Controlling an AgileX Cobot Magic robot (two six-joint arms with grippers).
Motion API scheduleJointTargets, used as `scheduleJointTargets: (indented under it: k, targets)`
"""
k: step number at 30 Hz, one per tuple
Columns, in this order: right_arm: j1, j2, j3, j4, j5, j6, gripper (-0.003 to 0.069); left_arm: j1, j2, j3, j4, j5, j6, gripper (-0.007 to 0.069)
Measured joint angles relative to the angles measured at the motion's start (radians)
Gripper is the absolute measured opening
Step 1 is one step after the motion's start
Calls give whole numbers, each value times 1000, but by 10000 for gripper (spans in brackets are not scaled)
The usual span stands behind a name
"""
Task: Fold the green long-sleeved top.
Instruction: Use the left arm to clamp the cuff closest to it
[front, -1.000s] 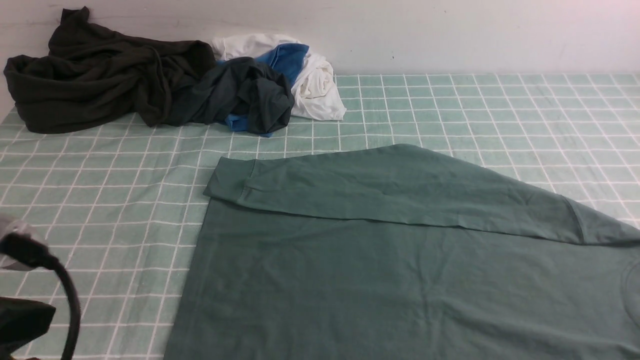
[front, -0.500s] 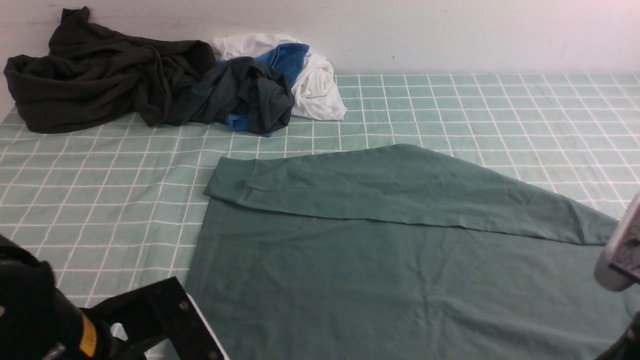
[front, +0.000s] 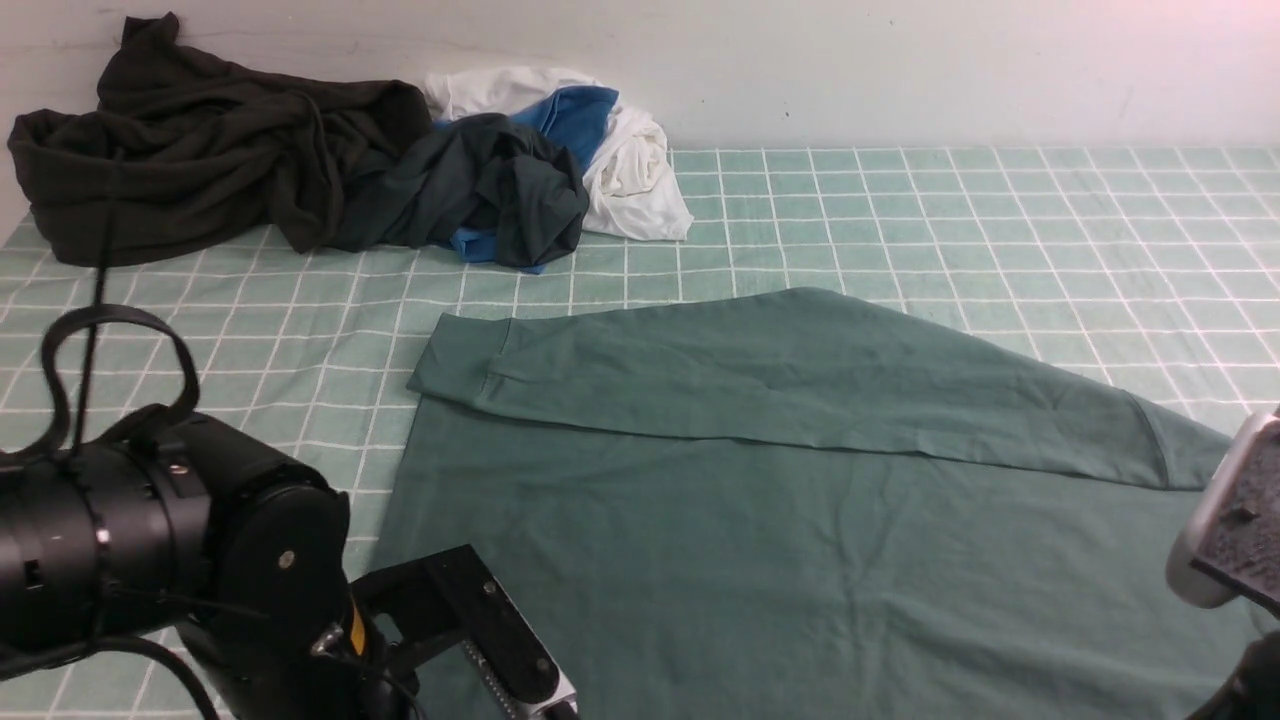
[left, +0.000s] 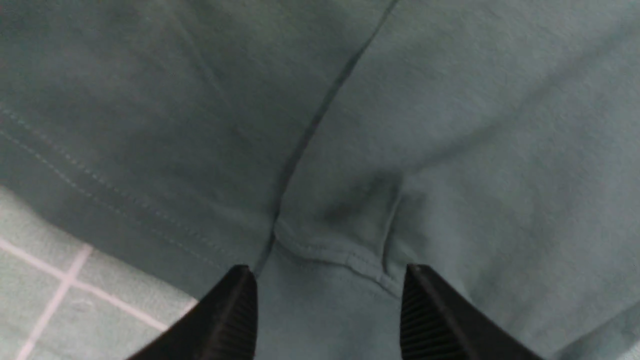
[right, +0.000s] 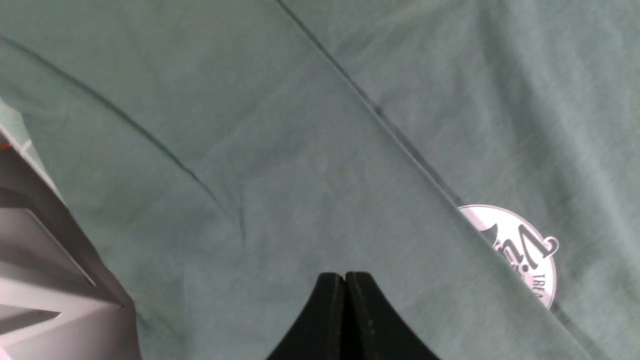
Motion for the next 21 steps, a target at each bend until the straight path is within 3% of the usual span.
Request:
scheduleJointTargets:
  k: [11, 17, 21]
  targets:
    - [1, 0, 1, -30, -16, -1, -14, 0, 110, -3, -69, -76, 114, 362]
    - [1, 0, 1, -24, -17, -1, -14, 0, 128, -7, -70, -79, 134, 256]
    - [1, 0, 1, -8, -17, -1, -14, 0, 130, -24, -70, -53, 131, 106]
